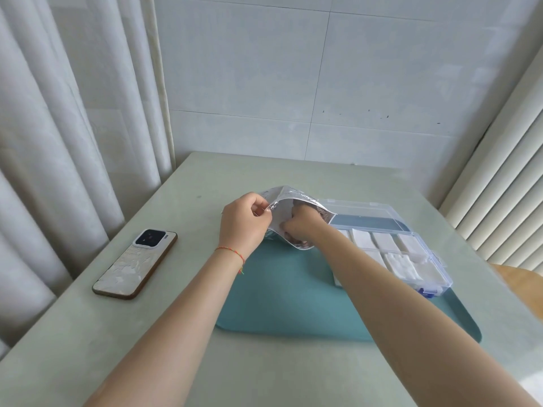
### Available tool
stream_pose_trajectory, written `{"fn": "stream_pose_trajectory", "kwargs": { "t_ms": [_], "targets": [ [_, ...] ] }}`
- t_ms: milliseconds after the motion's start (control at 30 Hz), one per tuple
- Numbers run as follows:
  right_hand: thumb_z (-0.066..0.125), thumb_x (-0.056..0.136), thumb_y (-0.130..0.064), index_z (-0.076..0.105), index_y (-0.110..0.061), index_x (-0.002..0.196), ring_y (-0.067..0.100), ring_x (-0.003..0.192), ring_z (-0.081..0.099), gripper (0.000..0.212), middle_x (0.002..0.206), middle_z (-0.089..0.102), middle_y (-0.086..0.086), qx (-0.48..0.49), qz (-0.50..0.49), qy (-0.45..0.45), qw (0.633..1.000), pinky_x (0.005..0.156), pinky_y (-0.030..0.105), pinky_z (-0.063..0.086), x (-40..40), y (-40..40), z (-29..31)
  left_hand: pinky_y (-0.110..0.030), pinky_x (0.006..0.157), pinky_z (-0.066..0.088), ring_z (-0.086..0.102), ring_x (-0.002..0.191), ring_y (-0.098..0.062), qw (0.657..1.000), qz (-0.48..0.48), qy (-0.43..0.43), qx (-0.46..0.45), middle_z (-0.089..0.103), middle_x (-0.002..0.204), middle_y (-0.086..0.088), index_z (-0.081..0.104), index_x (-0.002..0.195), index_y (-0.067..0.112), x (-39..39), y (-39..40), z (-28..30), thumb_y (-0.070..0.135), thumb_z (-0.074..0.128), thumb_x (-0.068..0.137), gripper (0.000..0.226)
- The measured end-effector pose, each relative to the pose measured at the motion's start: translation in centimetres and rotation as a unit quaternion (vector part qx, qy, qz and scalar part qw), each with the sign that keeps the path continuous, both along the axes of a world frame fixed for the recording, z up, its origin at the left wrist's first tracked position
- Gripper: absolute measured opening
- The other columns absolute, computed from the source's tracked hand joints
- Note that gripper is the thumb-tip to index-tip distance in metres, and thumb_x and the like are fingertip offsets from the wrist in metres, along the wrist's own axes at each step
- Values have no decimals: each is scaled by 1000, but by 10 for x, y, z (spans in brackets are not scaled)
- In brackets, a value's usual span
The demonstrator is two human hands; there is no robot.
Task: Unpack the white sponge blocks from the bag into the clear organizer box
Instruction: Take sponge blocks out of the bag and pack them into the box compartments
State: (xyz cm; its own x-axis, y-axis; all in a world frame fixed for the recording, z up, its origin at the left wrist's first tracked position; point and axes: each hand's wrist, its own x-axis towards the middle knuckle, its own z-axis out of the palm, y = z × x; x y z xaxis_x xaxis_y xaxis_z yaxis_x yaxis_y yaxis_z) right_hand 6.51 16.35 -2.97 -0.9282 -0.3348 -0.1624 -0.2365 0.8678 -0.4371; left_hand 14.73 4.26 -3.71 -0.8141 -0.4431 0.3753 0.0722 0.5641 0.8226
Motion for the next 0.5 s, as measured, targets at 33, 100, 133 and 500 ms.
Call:
{"fn": "stream_pose_trajectory", "kwargs": {
  "t_ms": [33, 100, 133, 500],
  "targets": [
    [53, 90, -16, 56, -10, 80, 28, 84, 61, 12, 90, 62, 15, -28, -9, -22, 999, 61, 26, 44, 1, 2, 2, -14, 61, 43, 55, 61, -4, 1000, 1, 0, 0, 63, 68, 11, 66, 77, 20, 0, -1, 0, 12, 67, 82, 10],
    [51, 89, -10, 63, -2, 89, 26, 63, 58, 15, 81, 68, 17, -85, -25, -64, 994, 56, 27, 47, 5, 7, 9, -11, 59, 41, 54, 61, -3, 1000, 4, 2, -2, 62, 68, 11, 66, 77, 20, 0, -3, 0, 12, 67, 83, 11],
    [49, 90, -9, 62, -1, 93, 25, 56, 54, 16, 76, 68, 15, -106, -24, -83, 991, 53, 27, 45, 7, 11, 12, -11, 59, 41, 54, 61, -4, 1000, 6, 3, -4, 61, 68, 12, 66, 77, 20, -1, -3, 0, 11, 67, 83, 10],
    [50, 91, -11, 60, -5, 73, 17, 39, 41, 22, 57, 56, 7, -253, -67, -166, 951, 39, 17, 30, 32, 56, 29, -25, 71, 40, 60, 86, -19, 995, 21, -74, -70, 63, 92, 2, 65, 92, 22, -5, -1, 0, 19, 64, 84, 8]
  ]
}}
